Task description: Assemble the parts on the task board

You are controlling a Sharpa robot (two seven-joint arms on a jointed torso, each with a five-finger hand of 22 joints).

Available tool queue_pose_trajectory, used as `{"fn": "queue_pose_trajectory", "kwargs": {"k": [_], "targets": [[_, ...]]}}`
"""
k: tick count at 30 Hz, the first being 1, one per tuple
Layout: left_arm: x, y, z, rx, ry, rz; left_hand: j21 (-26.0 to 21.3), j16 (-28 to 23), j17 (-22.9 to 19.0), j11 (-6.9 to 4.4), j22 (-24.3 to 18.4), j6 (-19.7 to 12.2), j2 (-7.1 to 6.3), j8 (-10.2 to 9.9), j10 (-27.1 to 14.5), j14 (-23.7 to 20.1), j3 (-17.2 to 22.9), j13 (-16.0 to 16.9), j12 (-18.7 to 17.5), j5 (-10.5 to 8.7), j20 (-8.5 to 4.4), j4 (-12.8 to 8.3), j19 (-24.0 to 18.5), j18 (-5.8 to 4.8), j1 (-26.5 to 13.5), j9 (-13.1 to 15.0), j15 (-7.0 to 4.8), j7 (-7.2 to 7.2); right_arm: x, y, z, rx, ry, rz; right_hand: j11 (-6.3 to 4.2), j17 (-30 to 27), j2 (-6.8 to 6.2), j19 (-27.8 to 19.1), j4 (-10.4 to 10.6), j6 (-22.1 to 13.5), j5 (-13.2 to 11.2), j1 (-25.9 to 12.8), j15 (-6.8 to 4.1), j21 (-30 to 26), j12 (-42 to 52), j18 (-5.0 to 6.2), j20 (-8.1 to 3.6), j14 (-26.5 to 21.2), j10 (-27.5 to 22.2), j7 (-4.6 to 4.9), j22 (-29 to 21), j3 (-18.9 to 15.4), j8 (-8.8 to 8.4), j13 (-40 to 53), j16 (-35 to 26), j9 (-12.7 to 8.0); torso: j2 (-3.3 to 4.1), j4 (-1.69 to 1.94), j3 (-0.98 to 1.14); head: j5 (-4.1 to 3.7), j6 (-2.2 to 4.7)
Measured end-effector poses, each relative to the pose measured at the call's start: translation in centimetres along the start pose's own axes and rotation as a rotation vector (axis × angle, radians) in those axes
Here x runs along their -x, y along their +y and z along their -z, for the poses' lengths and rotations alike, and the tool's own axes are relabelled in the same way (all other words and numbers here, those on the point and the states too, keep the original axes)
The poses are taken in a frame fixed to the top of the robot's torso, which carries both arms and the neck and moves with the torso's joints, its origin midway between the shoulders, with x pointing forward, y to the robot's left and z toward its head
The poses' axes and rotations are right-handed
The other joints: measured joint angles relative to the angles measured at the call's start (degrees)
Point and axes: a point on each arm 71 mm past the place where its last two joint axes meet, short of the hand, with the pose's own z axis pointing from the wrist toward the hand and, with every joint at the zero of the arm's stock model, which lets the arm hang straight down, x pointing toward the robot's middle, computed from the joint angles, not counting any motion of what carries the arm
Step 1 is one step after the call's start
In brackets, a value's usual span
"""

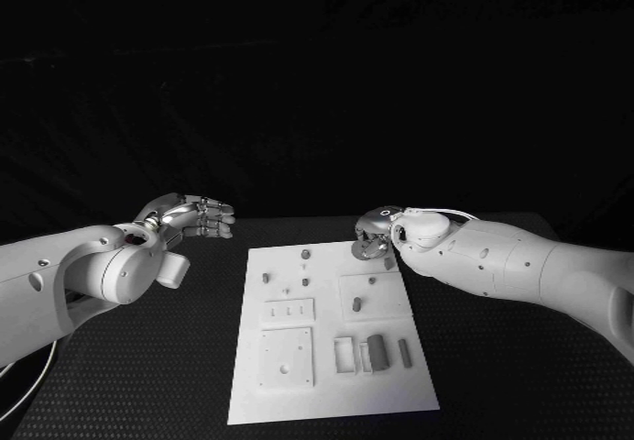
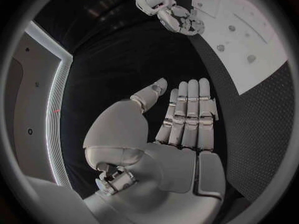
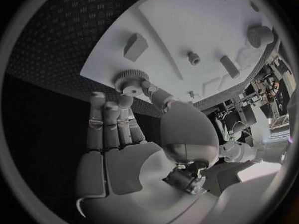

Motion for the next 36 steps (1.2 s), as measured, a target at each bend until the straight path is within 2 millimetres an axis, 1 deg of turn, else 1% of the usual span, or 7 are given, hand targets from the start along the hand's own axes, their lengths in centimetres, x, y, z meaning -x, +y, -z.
{"fn": "queue_pose_trajectory", "kwargs": {"k": [4,9,17,22,27,32,36], "targets": [[0.04,0.02,0.01,0.000,-0.001,0.000,0.0,0.0,0.0,0.00,0.0,0.0,0.21,0.0,0.0,0.0,0.0,0.0,0.0,0.00,0.00,0.0,0.0,0.00,-0.2,0.0,0.00,0.00,0.03,-0.29,0.02,-0.004,0.011,-0.005,-0.18,0.1,2.16,-0.6,-1.8,0.0,0.0,-0.4,0.34,0.0,0.5,0.10,0.21,-0.5,-0.4,-0.01,0.0,0.1,-0.49,-0.6,0.0,-0.4,0.00,0.00,-0.01,-0.03,-0.04],[-0.04,0.01,0.04,0.001,0.002,0.001,0.0,0.0,0.0,0.00,0.0,0.0,0.21,0.0,0.0,0.0,0.0,0.1,0.0,0.00,0.00,0.0,0.0,0.00,-0.2,0.0,0.00,0.00,0.04,-0.35,0.01,-0.003,0.016,-0.011,-0.18,0.1,2.14,-0.8,-2.8,-0.2,0.0,-0.4,0.62,0.0,0.8,0.12,0.41,-0.8,-0.4,0.16,0.0,0.1,-1.28,-1.2,-0.3,-0.7,0.01,-0.02,-0.01,-0.14,-0.07],[-0.02,0.03,0.04,0.001,0.003,0.001,0.0,-0.2,0.0,0.00,0.0,0.0,0.21,0.0,0.0,0.0,0.0,0.0,-0.2,0.00,0.00,0.0,0.0,-0.01,-0.2,0.0,0.00,0.00,0.01,-0.40,0.05,-0.004,0.017,-0.015,0.27,0.0,-3.79,-1.0,-3.0,-1.8,0.0,1.0,1.15,-0.3,1.4,0.10,0.61,-1.4,-1.5,1.76,0.0,0.3,-2.49,-2.3,-0.7,-2.2,0.02,-0.01,-0.01,-0.28,-0.02],[0.04,0.05,0.06,0.002,0.001,0.001,0.0,-0.2,0.0,0.00,0.0,0.0,0.21,0.0,0.0,0.0,0.0,0.1,-0.2,0.00,0.00,0.0,0.0,0.00,-0.2,0.0,0.00,0.00,-0.01,-0.43,0.07,-0.005,0.018,-0.016,0.30,0.0,-4.76,-1.0,-3.1,-2.6,0.0,1.5,1.43,-0.3,1.6,0.03,0.62,-1.7,-1.8,2.56,0.0,0.4,-2.98,-2.6,-0.9,-2.4,0.02,0.01,-0.02,-0.31,-0.02],[0.05,0.05,0.06,0.002,0.002,0.001,0.0,-0.2,0.0,0.00,0.0,0.0,0.21,0.0,0.0,0.0,0.0,0.1,-0.2,0.00,0.00,0.0,0.0,-0.01,-0.2,0.0,0.00,0.00,-0.03,-0.41,0.11,-0.004,0.021,-0.018,0.63,0.0,-4.74,-1.2,-3.1,-2.6,0.0,1.5,1.44,-0.6,2.0,-0.05,0.82,-1.7,-2.2,2.56,0.0,0.4,-2.99,-2.8,-0.9,-2.5,0.02,0.01,-0.02,-0.35,-0.05],[0.06,0.06,0.08,0.002,0.002,0.001,-0.2,-0.2,0.1,0.00,0.0,0.0,0.21,0.0,0.0,0.0,0.0,0.2,-0.2,0.00,0.00,0.0,0.0,-0.01,-0.2,0.0,0.00,0.00,0.01,-0.40,0.13,-0.003,0.028,-0.020,0.67,0.1,-2.56,-1.2,-3.6,-1.8,0.0,3.7,1.45,-0.7,2.8,-0.18,0.82,-1.7,-2.2,1.78,0.0,0.5,-1.77,-3.3,-0.9,-2.3,0.02,0.00,-0.02,-0.37,-0.12],[0.09,0.07,0.09,0.002,0.001,0.001,-0.2,-0.2,0.1,0.00,0.1,0.0,0.21,0.0,0.0,0.0,0.0,0.3,-0.2,0.00,0.00,0.0,0.0,-0.01,-0.2,0.0,0.00,0.00,0.06,-0.40,0.11,-0.003,0.034,-0.023,0.67,0.1,-1.17,-1.4,-3.8,-1.8,0.0,5.0,1.21,-0.3,2.9,-0.35,0.70,-1.4,-2.2,1.73,0.0,0.3,-1.26,-3.7,-0.9,-1.8,0.01,0.00,0.01,-0.46,-0.20]]}}
